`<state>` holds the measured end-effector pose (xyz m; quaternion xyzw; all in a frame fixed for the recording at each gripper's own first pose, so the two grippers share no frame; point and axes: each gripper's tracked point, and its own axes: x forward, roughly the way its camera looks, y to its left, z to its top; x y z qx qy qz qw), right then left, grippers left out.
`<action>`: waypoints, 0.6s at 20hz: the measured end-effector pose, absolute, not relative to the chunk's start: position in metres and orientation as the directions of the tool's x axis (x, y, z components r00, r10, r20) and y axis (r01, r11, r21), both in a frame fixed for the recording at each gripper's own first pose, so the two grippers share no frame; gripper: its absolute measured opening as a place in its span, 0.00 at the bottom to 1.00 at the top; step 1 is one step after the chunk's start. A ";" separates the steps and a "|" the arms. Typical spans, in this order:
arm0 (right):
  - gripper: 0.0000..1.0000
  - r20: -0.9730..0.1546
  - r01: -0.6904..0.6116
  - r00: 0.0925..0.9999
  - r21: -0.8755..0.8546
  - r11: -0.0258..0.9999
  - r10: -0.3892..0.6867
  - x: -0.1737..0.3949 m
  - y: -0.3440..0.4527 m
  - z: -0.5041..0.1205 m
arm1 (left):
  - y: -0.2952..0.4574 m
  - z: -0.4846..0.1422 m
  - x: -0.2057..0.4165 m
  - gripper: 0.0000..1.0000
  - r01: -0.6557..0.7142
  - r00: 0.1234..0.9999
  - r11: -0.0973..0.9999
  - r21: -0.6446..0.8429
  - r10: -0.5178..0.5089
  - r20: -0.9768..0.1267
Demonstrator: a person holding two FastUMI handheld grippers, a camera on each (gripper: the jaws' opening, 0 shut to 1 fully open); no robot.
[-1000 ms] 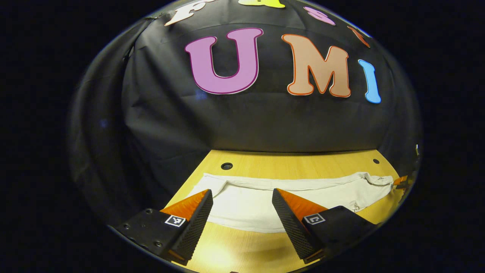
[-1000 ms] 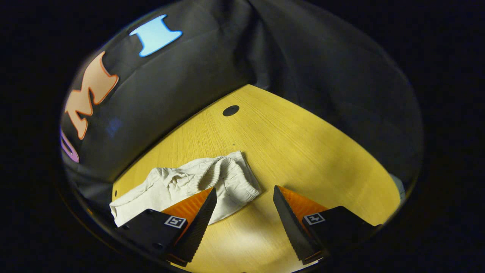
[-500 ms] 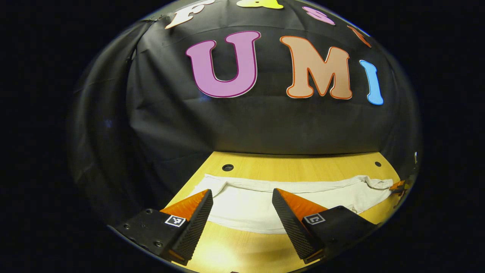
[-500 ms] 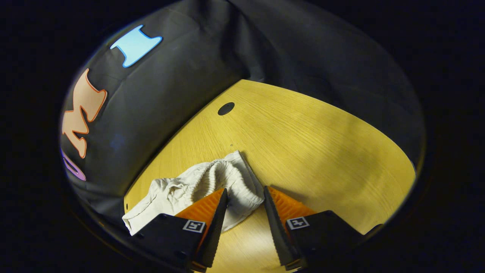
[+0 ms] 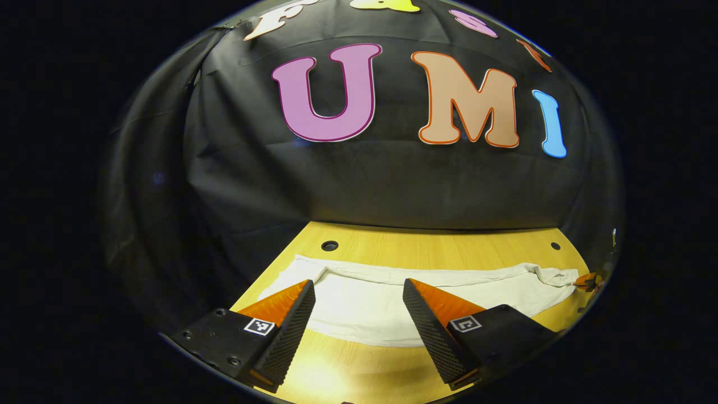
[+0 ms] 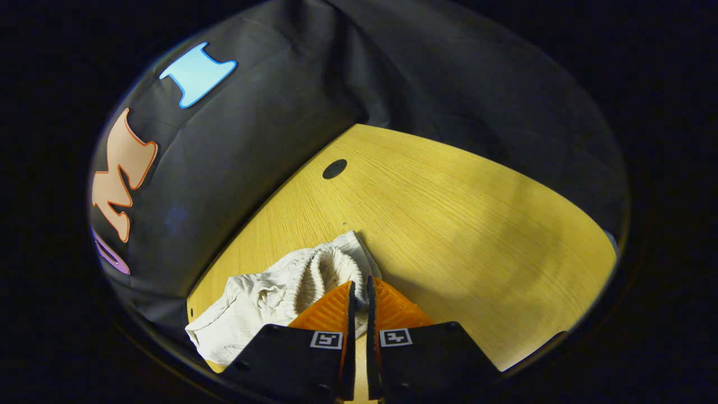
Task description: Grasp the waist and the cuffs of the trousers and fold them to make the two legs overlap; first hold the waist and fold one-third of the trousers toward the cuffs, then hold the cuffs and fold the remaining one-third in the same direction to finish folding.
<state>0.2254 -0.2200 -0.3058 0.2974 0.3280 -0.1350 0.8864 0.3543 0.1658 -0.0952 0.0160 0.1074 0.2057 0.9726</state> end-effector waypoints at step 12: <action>0.08 -0.480 0.298 0.874 0.405 0.864 -0.077 0.232 -0.145 -0.183 | 0.203 -0.102 0.339 0.97 -0.322 0.932 0.947 -0.022 0.312 -0.184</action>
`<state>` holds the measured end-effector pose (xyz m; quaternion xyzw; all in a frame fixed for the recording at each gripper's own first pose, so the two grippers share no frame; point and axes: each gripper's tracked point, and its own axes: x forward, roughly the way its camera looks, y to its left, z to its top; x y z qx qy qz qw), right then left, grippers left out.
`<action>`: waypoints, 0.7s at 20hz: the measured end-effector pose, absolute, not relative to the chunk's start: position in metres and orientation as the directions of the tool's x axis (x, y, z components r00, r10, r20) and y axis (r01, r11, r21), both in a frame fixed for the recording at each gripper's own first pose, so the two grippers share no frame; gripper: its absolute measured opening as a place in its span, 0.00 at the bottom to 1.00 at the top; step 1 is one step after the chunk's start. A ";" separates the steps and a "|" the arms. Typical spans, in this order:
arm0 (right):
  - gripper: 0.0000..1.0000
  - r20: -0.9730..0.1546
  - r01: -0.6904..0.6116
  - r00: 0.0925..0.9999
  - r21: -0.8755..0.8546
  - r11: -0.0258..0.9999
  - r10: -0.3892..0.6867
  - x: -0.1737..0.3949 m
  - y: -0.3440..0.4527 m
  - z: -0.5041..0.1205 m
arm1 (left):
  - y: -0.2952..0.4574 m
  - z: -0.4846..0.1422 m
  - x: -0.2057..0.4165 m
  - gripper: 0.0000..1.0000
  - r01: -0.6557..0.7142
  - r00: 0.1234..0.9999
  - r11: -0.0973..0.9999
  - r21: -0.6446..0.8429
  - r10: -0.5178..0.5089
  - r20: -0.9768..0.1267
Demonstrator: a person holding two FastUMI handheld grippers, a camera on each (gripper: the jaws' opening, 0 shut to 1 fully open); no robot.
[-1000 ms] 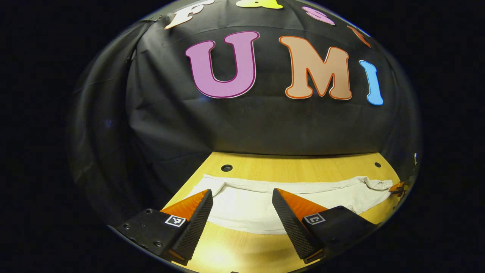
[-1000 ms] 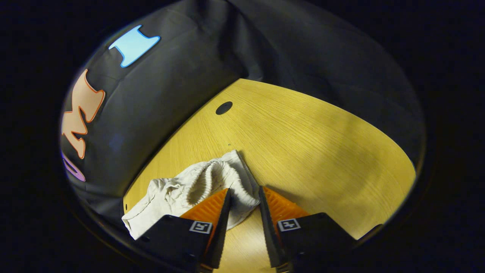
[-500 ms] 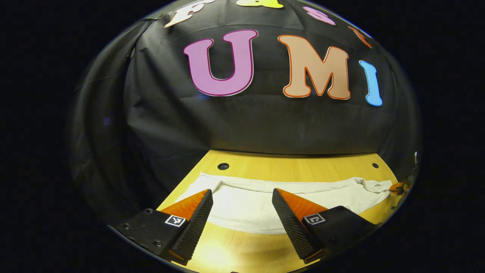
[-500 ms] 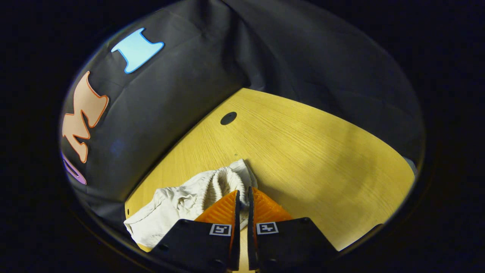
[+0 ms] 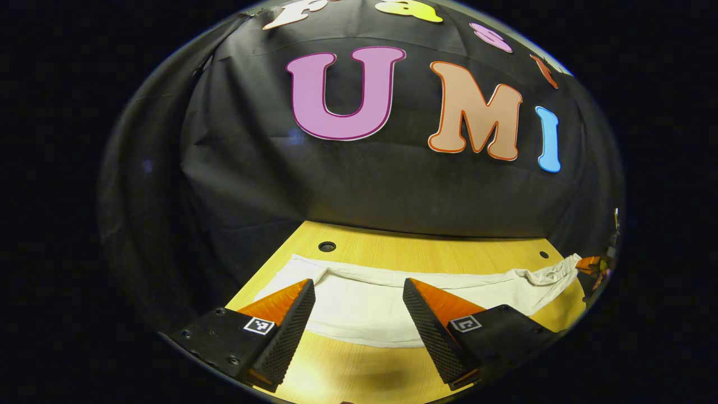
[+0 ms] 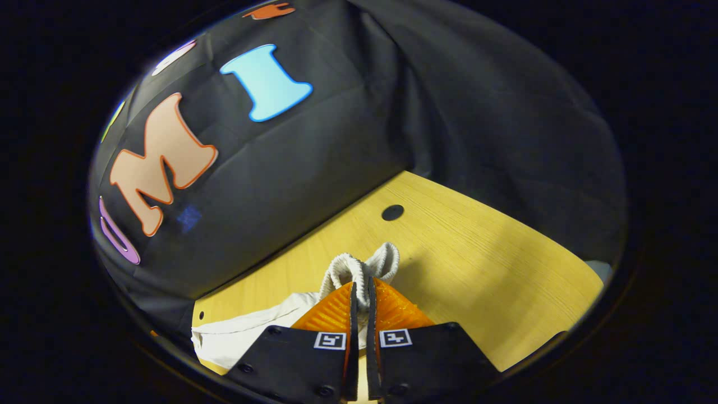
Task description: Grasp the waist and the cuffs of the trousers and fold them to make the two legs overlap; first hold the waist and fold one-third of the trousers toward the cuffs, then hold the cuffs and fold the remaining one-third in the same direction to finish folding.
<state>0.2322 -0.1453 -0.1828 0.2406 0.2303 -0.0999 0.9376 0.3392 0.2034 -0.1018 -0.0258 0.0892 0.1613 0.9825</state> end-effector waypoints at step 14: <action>0.08 -0.382 -0.077 0.905 0.288 0.955 0.188 0.238 0.161 -0.106 | 0.304 -0.128 0.300 0.95 -0.262 0.949 0.963 -0.070 0.244 -0.197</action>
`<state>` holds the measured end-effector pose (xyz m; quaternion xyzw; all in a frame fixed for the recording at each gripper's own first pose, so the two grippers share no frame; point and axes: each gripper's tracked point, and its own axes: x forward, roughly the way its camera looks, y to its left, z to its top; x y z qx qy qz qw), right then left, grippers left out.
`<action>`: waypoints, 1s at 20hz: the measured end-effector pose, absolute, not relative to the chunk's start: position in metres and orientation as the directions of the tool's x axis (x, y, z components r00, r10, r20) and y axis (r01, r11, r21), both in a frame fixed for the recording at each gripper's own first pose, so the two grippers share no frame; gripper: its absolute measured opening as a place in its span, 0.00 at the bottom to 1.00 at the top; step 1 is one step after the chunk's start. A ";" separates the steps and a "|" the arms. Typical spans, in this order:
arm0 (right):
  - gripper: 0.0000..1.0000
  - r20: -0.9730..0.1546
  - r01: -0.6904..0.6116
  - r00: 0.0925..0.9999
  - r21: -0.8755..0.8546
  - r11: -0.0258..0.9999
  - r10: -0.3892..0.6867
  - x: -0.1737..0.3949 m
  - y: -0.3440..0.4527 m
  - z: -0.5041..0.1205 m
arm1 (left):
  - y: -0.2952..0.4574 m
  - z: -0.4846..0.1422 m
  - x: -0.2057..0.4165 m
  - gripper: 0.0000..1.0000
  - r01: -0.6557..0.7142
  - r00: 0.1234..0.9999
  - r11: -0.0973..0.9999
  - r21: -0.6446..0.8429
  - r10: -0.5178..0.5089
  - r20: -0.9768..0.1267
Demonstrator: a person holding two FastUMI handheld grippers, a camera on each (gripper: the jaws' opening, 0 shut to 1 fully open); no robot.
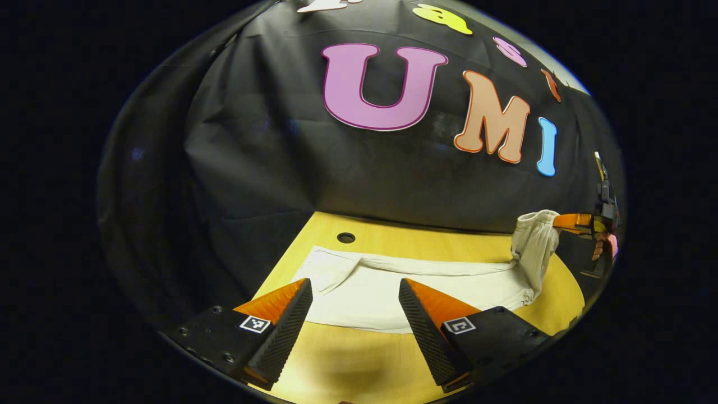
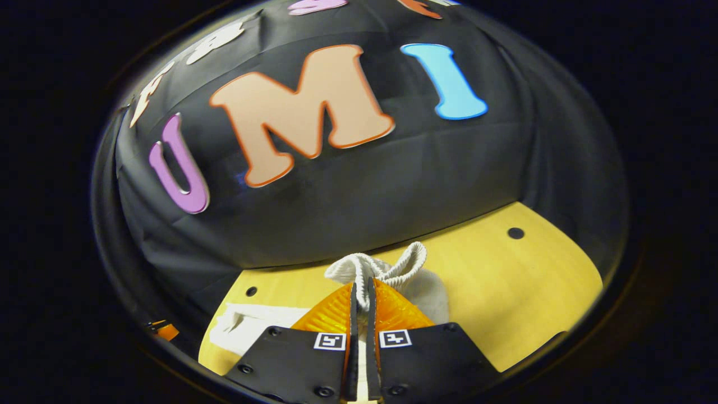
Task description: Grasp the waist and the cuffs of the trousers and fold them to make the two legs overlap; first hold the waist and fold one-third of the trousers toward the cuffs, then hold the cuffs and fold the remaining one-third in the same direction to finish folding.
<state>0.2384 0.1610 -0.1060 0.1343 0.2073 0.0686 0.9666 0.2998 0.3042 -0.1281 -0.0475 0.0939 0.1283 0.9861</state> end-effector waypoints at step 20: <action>0.97 -0.610 -0.448 0.666 0.132 0.884 0.429 0.189 0.312 -0.208 | 0.410 -0.224 0.326 0.96 -0.328 0.904 0.939 -0.101 0.281 -0.323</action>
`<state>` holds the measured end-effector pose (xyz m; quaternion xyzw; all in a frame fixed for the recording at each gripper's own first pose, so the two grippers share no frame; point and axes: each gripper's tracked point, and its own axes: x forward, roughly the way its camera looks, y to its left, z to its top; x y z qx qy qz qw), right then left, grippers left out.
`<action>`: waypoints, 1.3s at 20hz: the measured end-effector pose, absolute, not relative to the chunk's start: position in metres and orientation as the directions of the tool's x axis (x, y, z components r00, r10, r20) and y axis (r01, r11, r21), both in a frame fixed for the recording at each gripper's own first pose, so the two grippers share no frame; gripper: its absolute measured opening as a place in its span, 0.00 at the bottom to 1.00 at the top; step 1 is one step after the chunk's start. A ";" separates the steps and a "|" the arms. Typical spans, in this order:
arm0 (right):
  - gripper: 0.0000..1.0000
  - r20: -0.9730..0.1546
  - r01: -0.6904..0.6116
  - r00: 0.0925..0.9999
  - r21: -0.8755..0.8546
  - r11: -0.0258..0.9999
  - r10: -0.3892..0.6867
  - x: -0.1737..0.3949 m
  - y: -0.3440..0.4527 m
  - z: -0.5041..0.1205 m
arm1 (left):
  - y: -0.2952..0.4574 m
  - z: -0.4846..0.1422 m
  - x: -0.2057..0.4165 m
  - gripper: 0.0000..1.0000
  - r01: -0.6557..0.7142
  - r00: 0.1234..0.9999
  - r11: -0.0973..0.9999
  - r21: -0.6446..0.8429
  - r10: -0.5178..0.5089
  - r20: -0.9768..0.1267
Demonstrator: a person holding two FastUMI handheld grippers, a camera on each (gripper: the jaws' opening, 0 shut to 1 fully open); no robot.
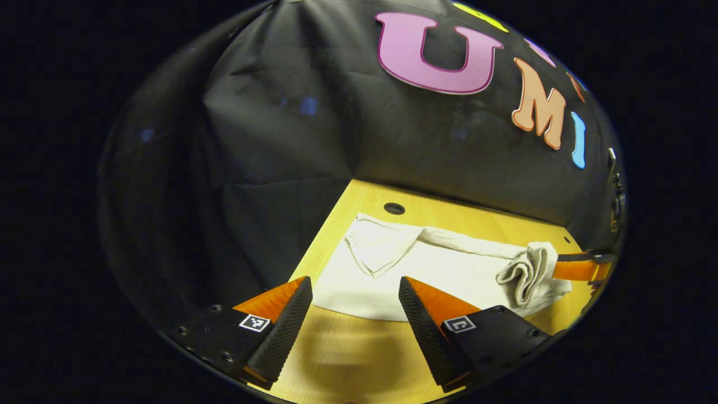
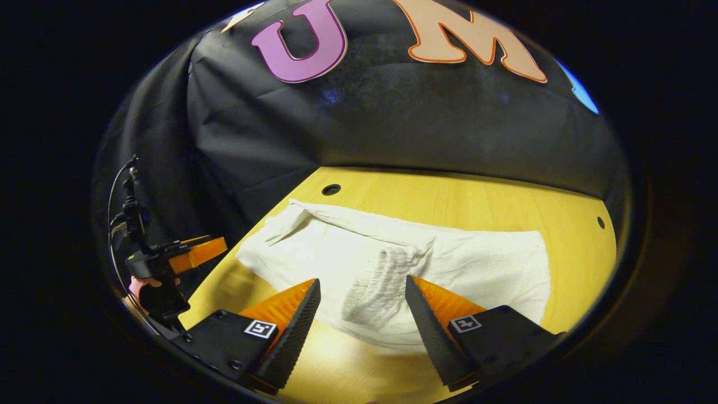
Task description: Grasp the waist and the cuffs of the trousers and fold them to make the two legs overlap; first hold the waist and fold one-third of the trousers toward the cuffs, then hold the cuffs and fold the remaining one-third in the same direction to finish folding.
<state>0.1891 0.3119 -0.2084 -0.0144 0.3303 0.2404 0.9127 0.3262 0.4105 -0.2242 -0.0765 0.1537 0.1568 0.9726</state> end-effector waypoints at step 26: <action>0.96 -0.565 -0.211 0.797 0.068 0.975 0.212 0.173 0.204 -0.184 | 0.431 -0.268 0.339 0.60 -0.193 0.859 0.981 0.017 0.177 -0.480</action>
